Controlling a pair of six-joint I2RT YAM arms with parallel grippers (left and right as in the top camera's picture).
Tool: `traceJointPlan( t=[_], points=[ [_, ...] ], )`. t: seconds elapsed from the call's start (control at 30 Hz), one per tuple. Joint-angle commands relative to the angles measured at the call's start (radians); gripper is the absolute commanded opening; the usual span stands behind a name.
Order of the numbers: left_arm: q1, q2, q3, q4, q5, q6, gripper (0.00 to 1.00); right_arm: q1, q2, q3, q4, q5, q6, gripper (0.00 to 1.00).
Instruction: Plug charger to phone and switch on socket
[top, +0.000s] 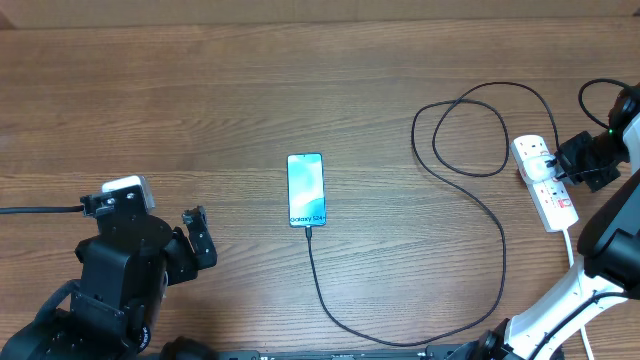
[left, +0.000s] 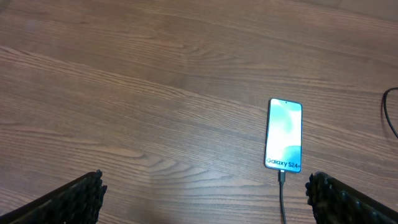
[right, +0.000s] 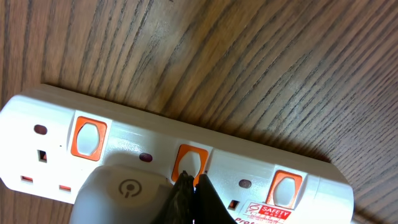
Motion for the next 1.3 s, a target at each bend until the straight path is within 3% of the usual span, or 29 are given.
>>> traceJointPlan(
  t=[0.0,0.8,1.03,1.27],
  points=[
    [-0.008,0.002,-0.005,0.004,0.002,-0.010,1.00,0.025,0.004,0.006,0.020,-0.039,-0.008,0.04],
    [-0.008,0.002,-0.005,0.002,0.017,-0.008,1.00,0.064,0.024,0.023,-0.068,0.006,0.000,0.04],
    [-0.008,0.002,-0.005,0.002,0.017,-0.009,1.00,0.064,-0.240,0.024,-0.112,0.158,0.083,0.04],
    [-0.008,0.002,-0.005,0.003,0.017,-0.009,1.00,0.067,-0.611,0.027,-0.071,0.084,0.083,0.04]
  ],
)
